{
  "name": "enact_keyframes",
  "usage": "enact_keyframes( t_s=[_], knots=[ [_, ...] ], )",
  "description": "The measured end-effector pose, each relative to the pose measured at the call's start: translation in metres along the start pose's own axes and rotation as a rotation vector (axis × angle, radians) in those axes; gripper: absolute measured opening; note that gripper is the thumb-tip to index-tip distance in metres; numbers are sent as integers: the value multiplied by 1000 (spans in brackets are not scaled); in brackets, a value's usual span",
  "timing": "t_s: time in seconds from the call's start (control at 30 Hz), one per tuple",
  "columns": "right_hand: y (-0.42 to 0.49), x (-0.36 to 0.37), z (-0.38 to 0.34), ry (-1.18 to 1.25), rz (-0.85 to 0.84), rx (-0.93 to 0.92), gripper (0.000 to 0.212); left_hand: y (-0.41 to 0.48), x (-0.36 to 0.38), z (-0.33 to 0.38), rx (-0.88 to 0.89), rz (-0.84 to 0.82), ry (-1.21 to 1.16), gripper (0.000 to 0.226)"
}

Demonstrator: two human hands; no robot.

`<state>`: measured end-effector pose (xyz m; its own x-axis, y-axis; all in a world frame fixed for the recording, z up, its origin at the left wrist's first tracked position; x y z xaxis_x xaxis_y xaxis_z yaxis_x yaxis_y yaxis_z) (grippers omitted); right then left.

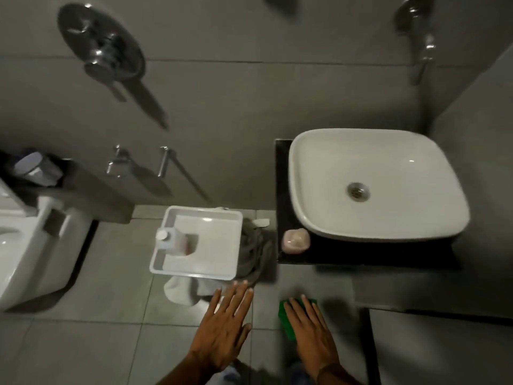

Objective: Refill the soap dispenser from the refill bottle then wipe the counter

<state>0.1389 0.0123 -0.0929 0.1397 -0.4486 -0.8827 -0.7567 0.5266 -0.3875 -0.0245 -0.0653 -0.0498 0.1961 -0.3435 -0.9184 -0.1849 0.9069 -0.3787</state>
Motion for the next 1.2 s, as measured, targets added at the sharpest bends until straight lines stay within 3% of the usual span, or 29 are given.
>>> enact_keyframes(
  t_s=[0.1,0.27,0.43,0.6,0.7,0.93,1.1,1.2],
  knots=[
    [46,8,-65,35,-47,-49,83,0,3,-65,-73,-19,-21,68],
    [155,9,-128,48,47,-72,81,36,21,-154,-131,-50,-48,71],
    [266,3,-150,2,76,-59,79,81,62,-208,-141,-66,-109,83],
    [329,23,-151,-33,128,-81,60,96,124,-229,-169,-179,-157,74],
    [352,43,-146,-81,96,-65,57,95,130,-232,-138,-97,-125,74],
    [367,83,-143,-128,-25,-11,75,99,141,-232,-122,-97,-127,76],
    [366,85,-143,-111,-124,-25,107,97,136,-232,-133,-126,-139,79],
    [350,64,-152,-69,-124,-74,117,83,103,-224,-126,28,-140,76]
  ],
)
Point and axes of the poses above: each hand's wrist, its own y-axis towards the middle knuckle, its own x-axis out of the palm, z = x × y, the point moved 10 cm from there along y, towards the middle knuckle, and after that the axes turned 7 degrees about -x, right-handed, at the moved point
